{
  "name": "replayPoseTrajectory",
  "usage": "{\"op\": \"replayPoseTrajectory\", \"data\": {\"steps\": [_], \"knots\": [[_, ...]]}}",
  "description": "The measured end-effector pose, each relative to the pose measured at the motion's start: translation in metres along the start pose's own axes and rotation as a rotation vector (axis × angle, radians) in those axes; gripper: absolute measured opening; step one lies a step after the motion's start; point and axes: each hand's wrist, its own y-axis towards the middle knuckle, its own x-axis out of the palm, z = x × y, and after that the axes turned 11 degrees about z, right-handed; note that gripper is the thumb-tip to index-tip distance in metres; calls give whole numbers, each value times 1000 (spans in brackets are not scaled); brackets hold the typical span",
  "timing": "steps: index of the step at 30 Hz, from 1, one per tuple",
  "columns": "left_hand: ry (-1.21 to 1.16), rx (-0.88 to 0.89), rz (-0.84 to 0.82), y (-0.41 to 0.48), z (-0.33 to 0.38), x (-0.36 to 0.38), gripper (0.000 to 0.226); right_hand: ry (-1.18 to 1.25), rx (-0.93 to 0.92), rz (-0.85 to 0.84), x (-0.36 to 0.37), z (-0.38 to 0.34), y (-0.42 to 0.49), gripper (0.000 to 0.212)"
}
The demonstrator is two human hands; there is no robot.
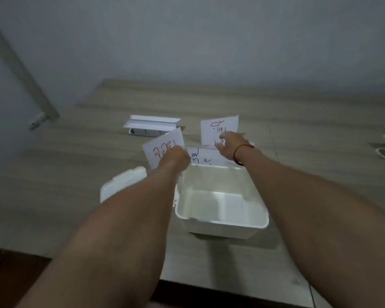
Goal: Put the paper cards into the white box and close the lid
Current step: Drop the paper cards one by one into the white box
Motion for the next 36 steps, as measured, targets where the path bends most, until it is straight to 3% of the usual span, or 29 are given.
{"op": "replayPoseTrajectory", "data": {"steps": [6,10,17,29,36], "knots": [[-49,-125,-48,8,-28,54,40,-24,17,-109,58,16,31,48],[-189,-198,-52,10,-36,80,63,-37,21,-103,80,21,49,48],[-160,-224,33,8,-34,93,68,-49,10,-23,103,28,55,28],[-142,-201,-112,-5,-40,80,59,194,-29,225,16,24,26,25],[-247,-132,-100,-19,-51,82,63,245,72,197,-26,42,-14,26]]}}
